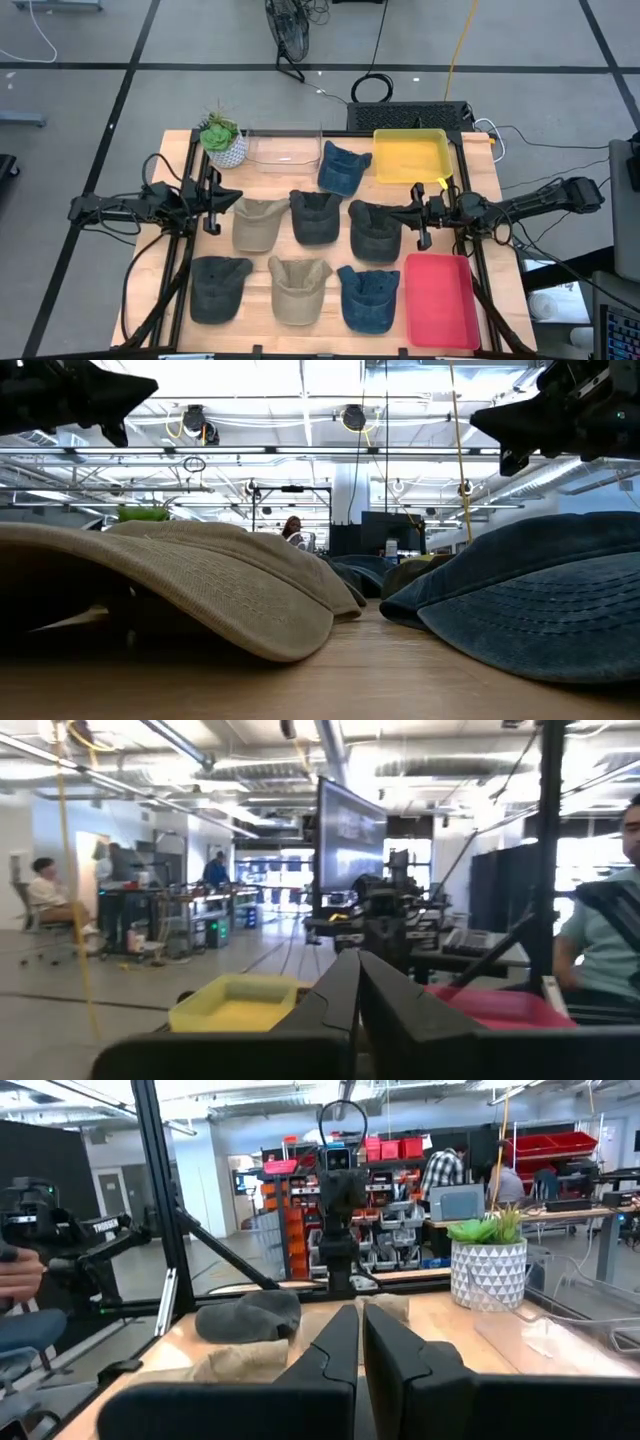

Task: Pick & Place hat
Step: Put the middle black cap into the transparent bin

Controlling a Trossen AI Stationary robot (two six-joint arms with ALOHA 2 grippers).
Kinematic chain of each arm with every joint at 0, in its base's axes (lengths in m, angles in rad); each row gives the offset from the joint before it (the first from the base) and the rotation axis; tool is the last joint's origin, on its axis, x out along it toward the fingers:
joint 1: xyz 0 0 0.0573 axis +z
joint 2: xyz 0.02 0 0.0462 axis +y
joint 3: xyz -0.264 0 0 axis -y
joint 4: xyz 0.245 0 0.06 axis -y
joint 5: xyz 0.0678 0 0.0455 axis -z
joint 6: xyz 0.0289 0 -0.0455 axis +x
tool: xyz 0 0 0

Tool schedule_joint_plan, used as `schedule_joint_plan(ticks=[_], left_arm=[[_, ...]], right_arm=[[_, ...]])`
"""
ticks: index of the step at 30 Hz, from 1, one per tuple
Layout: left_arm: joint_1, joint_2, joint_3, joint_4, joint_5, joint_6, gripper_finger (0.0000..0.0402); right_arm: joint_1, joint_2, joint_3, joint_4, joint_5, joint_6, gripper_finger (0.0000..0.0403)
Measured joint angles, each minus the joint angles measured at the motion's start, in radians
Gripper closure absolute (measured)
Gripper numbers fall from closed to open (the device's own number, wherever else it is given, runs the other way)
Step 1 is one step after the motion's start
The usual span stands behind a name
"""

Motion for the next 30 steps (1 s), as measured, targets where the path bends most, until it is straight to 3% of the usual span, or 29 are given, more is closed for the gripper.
schedule_joint_plan(ticks=[6,20,27,30], left_arm=[[-0.017,0.094,0.065,-0.054,0.022,-0.001,0.0384],[-0.166,0.580,0.325,-0.061,0.023,0.116,0.0396],[-0.179,0.760,0.401,-0.093,-0.187,0.149,0.0319],[-0.171,0.821,0.412,-0.071,-0.214,0.149,0.0281]], right_arm=[[0.000,0.089,0.039,0.014,0.001,-0.025,0.0403],[0.000,0.287,0.110,0.033,-0.003,-0.003,0.0403],[0.000,0.376,0.161,0.030,-0.003,-0.006,0.0403],[0.000,0.395,0.168,0.035,-0.003,-0.006,0.0403]])
